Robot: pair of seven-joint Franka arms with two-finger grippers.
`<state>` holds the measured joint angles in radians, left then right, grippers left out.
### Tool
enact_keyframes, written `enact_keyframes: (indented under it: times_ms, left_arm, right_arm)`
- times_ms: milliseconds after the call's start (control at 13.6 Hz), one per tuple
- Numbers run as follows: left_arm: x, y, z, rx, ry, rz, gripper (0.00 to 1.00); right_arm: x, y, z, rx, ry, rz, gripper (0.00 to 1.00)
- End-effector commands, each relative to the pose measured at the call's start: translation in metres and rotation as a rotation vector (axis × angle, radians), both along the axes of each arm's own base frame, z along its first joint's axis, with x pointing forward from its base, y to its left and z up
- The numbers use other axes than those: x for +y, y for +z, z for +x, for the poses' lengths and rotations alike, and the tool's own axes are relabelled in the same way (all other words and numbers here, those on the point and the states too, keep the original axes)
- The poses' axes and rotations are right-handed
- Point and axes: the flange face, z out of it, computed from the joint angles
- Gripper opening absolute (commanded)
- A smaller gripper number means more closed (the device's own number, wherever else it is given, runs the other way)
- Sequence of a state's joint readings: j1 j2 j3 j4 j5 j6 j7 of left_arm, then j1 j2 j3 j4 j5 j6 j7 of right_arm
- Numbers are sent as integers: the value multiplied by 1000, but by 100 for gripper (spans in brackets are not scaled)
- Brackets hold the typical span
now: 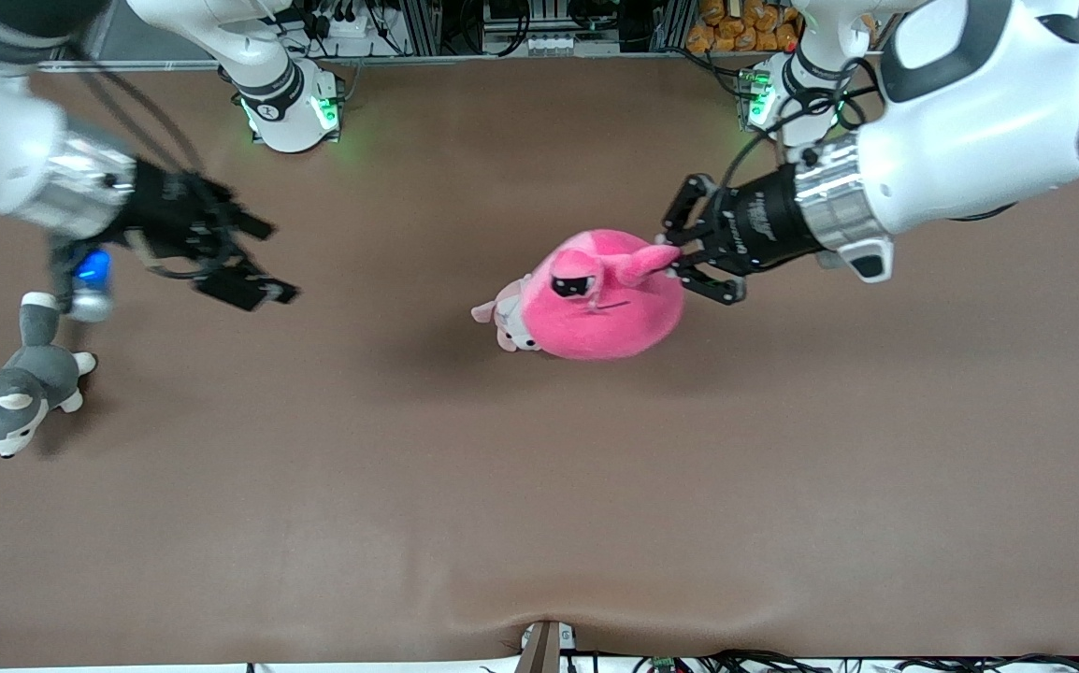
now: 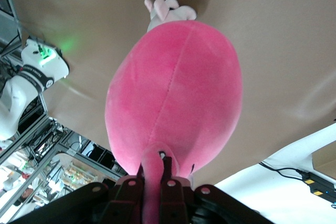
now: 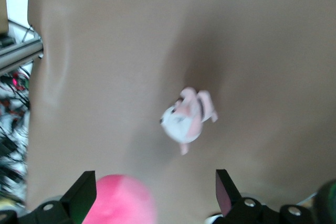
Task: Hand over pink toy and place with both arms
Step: 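Carry the pink toy to the middle while the right gripper approaches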
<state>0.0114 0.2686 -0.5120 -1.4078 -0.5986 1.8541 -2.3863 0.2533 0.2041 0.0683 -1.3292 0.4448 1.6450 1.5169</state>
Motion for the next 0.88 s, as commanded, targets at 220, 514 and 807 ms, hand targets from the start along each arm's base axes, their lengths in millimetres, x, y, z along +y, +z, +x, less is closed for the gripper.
enact_keyframes:
  times_ms: [220, 514, 807]
  left_arm:
    - [-58, 10, -21, 72, 26, -28, 0]
    - [-85, -2, -30, 99, 19, -24, 0]
    - [-104, -12, -36, 102, 16, -11, 0]
  right_arm:
    - [96, -12, -2, 126, -405, 74, 100]
    - [143, -30, -1, 134, -505, 125, 100]
    - [152, -46, -22, 252, -451, 13, 100]
